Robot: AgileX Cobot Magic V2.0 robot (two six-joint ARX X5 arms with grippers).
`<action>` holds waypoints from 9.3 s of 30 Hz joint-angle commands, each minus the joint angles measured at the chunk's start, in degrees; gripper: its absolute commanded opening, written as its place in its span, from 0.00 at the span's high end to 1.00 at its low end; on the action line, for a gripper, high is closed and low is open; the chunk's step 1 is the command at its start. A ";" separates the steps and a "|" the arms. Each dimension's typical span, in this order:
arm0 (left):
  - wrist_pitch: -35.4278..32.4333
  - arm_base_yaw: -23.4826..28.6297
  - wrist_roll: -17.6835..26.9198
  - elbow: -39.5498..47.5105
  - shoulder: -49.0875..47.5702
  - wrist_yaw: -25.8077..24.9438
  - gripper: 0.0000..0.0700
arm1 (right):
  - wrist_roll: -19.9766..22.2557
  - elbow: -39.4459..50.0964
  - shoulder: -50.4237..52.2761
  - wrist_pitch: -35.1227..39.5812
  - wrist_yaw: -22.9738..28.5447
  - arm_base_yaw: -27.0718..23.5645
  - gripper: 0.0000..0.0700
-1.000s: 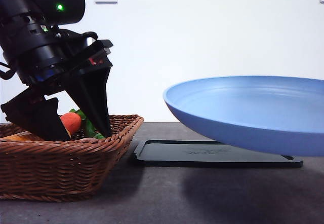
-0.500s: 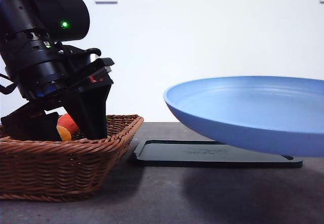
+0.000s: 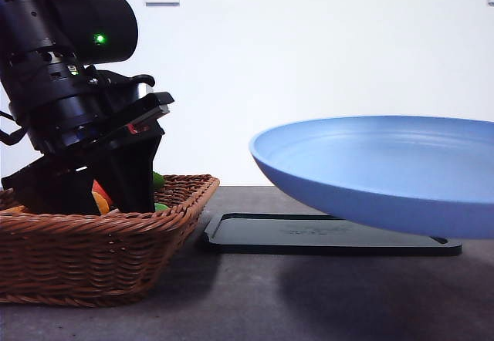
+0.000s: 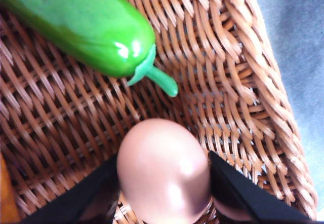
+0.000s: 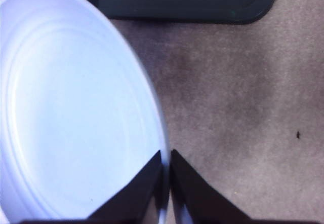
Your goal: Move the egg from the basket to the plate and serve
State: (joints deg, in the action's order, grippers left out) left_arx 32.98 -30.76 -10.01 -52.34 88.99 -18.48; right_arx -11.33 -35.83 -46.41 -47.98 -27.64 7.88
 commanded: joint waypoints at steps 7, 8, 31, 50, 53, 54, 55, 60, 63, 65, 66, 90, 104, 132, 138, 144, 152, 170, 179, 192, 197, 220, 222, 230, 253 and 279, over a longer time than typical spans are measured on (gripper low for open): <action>8.74 -0.37 2.45 -7.26 1.25 -0.58 0.76 | 0.39 -0.24 -0.32 0.32 -0.37 0.11 1.00; 10.71 -0.38 3.02 -8.89 1.25 -0.60 0.76 | 0.34 -0.24 -0.33 0.32 -0.37 0.11 1.00; 2.65 -27.45 7.11 -24.82 2.51 14.06 0.76 | -0.31 -0.24 -10.44 2.91 -6.83 0.19 1.00; 1.87 -30.42 7.44 -24.84 11.54 14.73 0.61 | -0.24 -0.24 -10.66 2.85 -7.09 0.17 1.00; 1.94 -30.25 6.52 -24.84 11.52 14.70 0.46 | -0.24 -0.24 -11.05 2.85 -7.16 0.17 1.00; 2.07 -30.15 6.23 -24.84 11.52 14.67 0.42 | -0.22 -0.24 -11.28 2.92 -7.30 0.17 1.00; 2.27 -30.11 6.15 -24.85 11.45 14.66 0.40 | -0.22 -0.24 -11.60 2.96 -7.34 0.17 1.00; 4.33 -29.95 6.54 -24.87 8.67 14.64 0.39 | 0.14 -0.26 -14.43 3.74 -7.34 0.14 1.00; 5.97 -29.56 6.95 -24.87 4.92 14.64 0.39 | 0.43 -0.26 -17.29 5.67 -7.38 0.11 1.00; 7.04 -28.88 7.01 -24.87 1.88 14.67 0.40 | 0.36 -0.29 -19.56 7.64 -7.66 0.10 1.00; 7.57 -28.51 7.02 -24.87 0.29 14.67 0.40 | 0.23 -0.32 -20.63 8.64 -8.03 0.06 1.00; 18.08 -20.57 4.34 -24.87 -40.53 14.73 0.40 | 0.80 -27.67 -56.97 17.91 -8.17 -5.92 1.00; 21.47 -20.57 2.85 -24.87 -44.26 14.73 0.40 | -0.04 -30.62 -61.56 18.93 -6.81 -6.18 0.68; 17.07 -13.54 9.34 -20.29 -29.78 43.54 1.00 | 6.69 -25.23 -23.15 6.80 9.30 -0.93 1.00; 7.61 -7.04 9.76 -7.96 -31.76 39.16 1.00 | 7.30 -16.18 -11.77 14.07 17.49 7.88 1.00; -7.54 -1.98 9.52 8.37 -38.47 32.81 1.00 | 7.12 -1.93 -0.06 29.70 27.29 15.76 1.00; -22.93 0.74 5.49 24.44 -51.40 30.82 1.00 | 5.01 12.97 8.51 43.98 31.34 19.23 1.00; -22.71 0.74 3.92 24.99 -54.43 30.25 1.00 | 4.28 15.08 8.72 45.91 32.39 19.21 1.00; -14.08 3.95 6.30 25.12 -73.23 30.21 1.00 | 4.28 15.08 8.72 45.91 32.39 19.21 1.00; -14.83 27.77 5.84 34.11 -88.12 23.53 1.00 | 4.28 15.08 8.72 45.91 32.39 19.21 1.00; -14.98 29.91 4.89 40.20 -88.83 21.88 1.00 | 4.28 15.08 8.72 45.91 32.39 19.21 1.00; -17.86 30.01 1.56 49.95 -88.83 21.88 1.00 | 4.28 15.08 8.72 45.91 32.39 19.21 1.00; -17.84 30.01 1.56 49.95 -88.83 21.88 1.00 | 4.28 15.08 8.72 45.91 32.39 19.21 1.00; -17.84 30.01 1.56 49.95 -88.83 21.88 1.00 | 4.28 15.06 8.72 45.91 32.39 19.21 1.00; -17.84 30.01 1.56 49.95 -88.83 21.88 1.00 | 10.25 24.99 40.95 45.87 35.11 2.84 1.00; -17.82 30.01 1.56 49.95 -88.83 21.88 1.00 | 9.86 35.30 46.21 42.20 21.88 -4.39 1.00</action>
State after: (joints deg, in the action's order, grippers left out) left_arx 14.72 -0.86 -8.33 -3.40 0.27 3.44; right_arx -1.69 -0.89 -0.21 -6.65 -5.93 3.42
